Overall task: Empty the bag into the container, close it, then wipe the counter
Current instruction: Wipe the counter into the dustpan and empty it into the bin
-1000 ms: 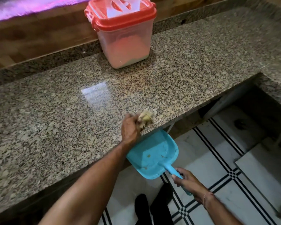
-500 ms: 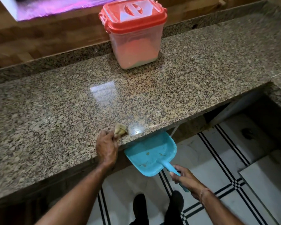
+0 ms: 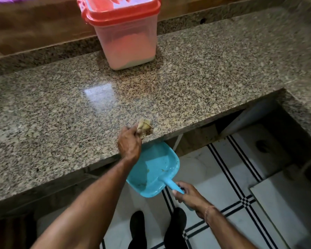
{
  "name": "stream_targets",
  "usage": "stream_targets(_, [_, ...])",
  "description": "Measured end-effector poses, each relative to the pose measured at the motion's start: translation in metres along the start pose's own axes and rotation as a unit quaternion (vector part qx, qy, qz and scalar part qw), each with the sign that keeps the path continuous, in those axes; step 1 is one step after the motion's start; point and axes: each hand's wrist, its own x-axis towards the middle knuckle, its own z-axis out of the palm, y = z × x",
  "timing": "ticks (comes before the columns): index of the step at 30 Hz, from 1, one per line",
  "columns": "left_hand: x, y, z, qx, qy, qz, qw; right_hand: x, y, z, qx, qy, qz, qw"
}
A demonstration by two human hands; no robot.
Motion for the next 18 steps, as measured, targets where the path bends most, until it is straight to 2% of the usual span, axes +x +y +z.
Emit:
stream_targets(4, [0.015,-0.019,-0.007,-0.053,0.008,-0.027,0.998,0.003,-0.004,-0.019,-0.007,-0.006,-0.008,1.0])
stream_targets(7, [0.024,-0.04,-0.013,-0.048,0.021,-0.065,0.997,0.008,-0.008,-0.026,-0.01,-0.01,-0.016,1.0])
stream_targets(9, [0.027,-0.035,-0.011,-0.045,0.02,-0.062,0.997,0.012,-0.008,-0.028,-0.014,-0.01,-0.018,1.0])
stream_targets(14, [0.009,0.006,0.009,0.026,-0.032,0.079,0.996,0.017,-0.006,-0.028,-0.014,-0.023,-0.016,1.0])
stream_targets(18, [0.005,-0.002,0.013,0.066,-0.051,0.186,0.979,0.018,-0.007,-0.023,-0.012,-0.024,-0.009,1.0])
